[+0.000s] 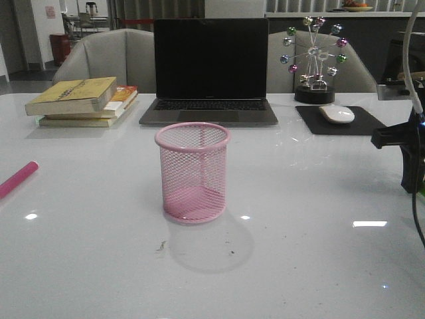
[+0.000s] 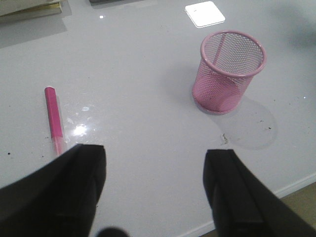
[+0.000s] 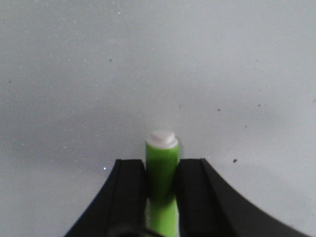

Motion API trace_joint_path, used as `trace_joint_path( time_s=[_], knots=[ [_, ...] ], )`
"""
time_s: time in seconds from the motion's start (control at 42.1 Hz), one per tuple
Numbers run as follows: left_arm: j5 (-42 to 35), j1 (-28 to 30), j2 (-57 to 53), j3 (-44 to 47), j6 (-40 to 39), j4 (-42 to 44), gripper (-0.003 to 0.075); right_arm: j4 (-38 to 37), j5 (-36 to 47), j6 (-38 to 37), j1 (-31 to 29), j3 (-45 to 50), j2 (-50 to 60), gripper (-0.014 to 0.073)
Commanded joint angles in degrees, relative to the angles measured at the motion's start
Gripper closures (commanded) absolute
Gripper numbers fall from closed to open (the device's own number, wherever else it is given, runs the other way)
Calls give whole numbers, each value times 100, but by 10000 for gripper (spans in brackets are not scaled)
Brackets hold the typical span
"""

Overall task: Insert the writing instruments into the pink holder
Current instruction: 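Lower the right gripper and grasp the lime-green marker upright, then lift the lime-green marker and carry it over the pink holder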

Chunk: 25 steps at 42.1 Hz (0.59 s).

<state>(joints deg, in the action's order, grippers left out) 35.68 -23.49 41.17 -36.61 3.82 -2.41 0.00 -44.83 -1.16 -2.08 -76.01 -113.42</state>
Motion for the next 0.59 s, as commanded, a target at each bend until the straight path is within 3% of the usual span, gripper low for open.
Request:
trace_joint_path(
  time_s=[0.0, 0.095, 0.332, 0.451, 0.569],
  knots=[
    [-434, -54, 6, -170, 0, -74, 231, -50, -88, 23, -34, -148, 275, 359],
    [-434, -54, 6, -170, 0, -74, 231, 0, -88, 25, -34, -148, 290, 424],
    [-434, -54, 6, -170, 0, -74, 231, 40, 79, 78, 123, -81, 822, 429],
    [-434, -54, 6, -170, 0, -74, 231, 46, 678, 116, 451, 258, 1560, 429],
    [-434, -54, 6, -170, 0, -74, 231, 180, 1775, 116, 929, 880, 2485, 429]
  ],
)
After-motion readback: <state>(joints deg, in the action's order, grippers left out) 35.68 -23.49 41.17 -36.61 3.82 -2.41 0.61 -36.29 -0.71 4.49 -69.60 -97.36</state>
